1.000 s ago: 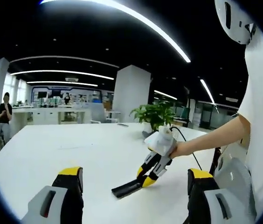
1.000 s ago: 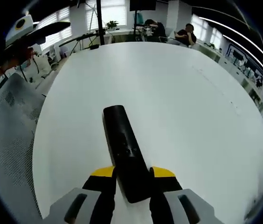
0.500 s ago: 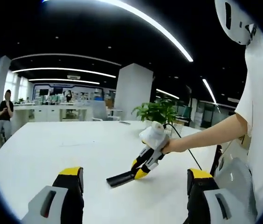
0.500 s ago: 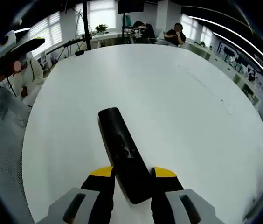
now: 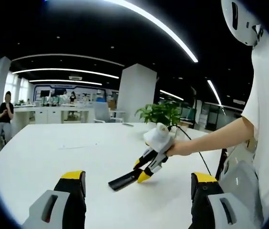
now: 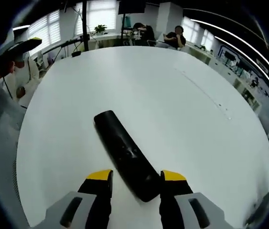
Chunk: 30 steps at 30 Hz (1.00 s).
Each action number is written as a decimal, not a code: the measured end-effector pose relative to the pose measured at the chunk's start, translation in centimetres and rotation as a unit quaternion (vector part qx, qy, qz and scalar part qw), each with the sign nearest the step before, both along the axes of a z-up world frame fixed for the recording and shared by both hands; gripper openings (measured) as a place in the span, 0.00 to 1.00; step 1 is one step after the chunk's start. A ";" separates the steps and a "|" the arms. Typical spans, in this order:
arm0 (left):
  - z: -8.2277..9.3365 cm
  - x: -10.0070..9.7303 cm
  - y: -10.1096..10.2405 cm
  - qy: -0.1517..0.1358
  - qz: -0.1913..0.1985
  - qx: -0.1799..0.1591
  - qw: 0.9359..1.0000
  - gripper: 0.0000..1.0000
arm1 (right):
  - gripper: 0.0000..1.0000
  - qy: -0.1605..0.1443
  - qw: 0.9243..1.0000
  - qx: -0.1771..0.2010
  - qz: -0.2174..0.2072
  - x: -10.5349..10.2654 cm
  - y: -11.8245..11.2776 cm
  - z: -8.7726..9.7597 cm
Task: Press the specified remote control buttons in sequence, fully releasing each button before pressing the next.
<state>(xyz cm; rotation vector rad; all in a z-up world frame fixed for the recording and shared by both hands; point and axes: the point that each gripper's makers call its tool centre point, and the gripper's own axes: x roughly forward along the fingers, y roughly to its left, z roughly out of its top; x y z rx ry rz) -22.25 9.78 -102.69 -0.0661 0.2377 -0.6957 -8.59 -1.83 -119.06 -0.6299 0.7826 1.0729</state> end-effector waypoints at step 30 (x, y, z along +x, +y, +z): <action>0.8 -3.7 1.6 -0.017 0.038 0.017 0.999 0.94 | 0.82 -0.068 0.965 0.184 -0.175 -9.9 -3.5 9.8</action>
